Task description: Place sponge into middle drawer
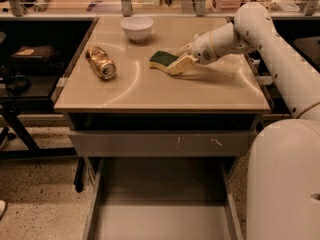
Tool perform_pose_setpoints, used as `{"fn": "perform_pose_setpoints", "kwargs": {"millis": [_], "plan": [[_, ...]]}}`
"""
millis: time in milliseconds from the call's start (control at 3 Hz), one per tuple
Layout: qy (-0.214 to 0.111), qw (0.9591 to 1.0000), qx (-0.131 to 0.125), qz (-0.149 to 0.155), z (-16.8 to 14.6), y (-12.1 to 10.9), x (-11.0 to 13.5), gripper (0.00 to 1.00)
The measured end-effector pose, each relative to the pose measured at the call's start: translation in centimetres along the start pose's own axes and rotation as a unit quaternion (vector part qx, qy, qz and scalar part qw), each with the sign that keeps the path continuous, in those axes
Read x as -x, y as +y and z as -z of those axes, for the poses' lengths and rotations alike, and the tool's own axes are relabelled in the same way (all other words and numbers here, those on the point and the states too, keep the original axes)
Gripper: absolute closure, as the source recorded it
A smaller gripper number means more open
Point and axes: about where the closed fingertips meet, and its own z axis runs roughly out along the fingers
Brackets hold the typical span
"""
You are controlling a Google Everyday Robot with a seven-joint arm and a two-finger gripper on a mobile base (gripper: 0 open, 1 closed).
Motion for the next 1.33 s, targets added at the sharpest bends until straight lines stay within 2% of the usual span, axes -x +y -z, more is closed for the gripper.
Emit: {"fn": "perform_pose_setpoints", "kwargs": {"millis": [333,667,1000,1333], "plan": [[0.0,1.0,0.0,0.0,0.0,0.0,0.0,1.0],[-0.011,0.9998,0.003,0.014,1.0,1.8,0.3,1.0],[-0.042,0.9981,-0.01,0.044,4.6,5.4,1.1,1.0],[-0.063,0.9952,-0.032,0.068,8.8,10.0,0.1,1.0]]}}
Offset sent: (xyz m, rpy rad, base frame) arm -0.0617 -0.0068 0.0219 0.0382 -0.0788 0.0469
